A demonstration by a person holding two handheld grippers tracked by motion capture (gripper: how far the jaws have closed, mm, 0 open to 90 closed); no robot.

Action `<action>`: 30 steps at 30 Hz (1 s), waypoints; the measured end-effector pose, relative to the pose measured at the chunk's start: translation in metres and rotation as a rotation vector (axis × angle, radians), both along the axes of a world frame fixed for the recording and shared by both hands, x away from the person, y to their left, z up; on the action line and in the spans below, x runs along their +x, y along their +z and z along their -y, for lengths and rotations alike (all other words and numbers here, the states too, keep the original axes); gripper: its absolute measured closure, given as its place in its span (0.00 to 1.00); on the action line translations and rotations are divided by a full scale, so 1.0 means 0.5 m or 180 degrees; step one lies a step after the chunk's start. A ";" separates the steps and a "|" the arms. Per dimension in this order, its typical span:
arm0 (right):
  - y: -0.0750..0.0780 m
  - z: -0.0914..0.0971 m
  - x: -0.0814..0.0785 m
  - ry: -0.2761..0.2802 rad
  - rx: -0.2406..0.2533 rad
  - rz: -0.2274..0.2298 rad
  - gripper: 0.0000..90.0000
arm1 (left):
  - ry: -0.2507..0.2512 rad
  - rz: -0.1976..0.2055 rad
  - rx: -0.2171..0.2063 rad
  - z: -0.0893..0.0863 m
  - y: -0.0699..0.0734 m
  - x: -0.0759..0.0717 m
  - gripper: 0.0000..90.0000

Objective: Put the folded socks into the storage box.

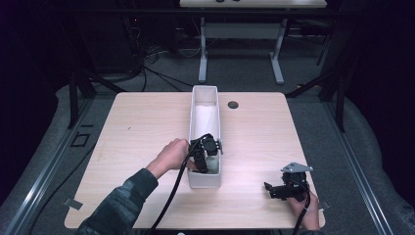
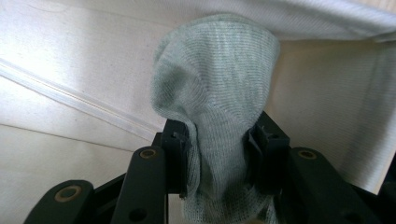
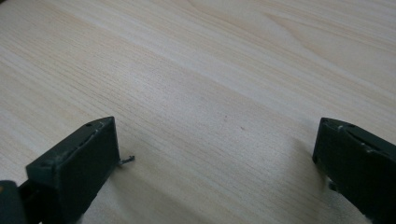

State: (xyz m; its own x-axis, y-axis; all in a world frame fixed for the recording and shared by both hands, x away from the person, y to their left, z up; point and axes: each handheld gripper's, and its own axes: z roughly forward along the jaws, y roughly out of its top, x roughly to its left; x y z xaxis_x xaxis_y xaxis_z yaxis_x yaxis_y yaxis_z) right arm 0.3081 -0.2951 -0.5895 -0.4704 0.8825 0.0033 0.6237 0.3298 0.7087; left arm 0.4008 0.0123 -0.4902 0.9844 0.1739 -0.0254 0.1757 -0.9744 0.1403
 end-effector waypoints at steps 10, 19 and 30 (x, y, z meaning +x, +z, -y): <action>0.000 0.000 0.000 0.0000 0.0000 -0.0001 0.00 | -0.0005 -0.0016 0.0066 0.004 -0.016 0.002 0.70; 0.000 0.000 0.000 0.0000 -0.0001 -0.0001 0.00 | 0.0022 -0.0029 0.0070 0.003 -0.017 0.005 0.68; 0.000 0.000 0.000 0.0002 -0.0002 0.0000 0.00 | 0.0033 0.0001 0.0031 -0.002 -0.010 0.003 0.60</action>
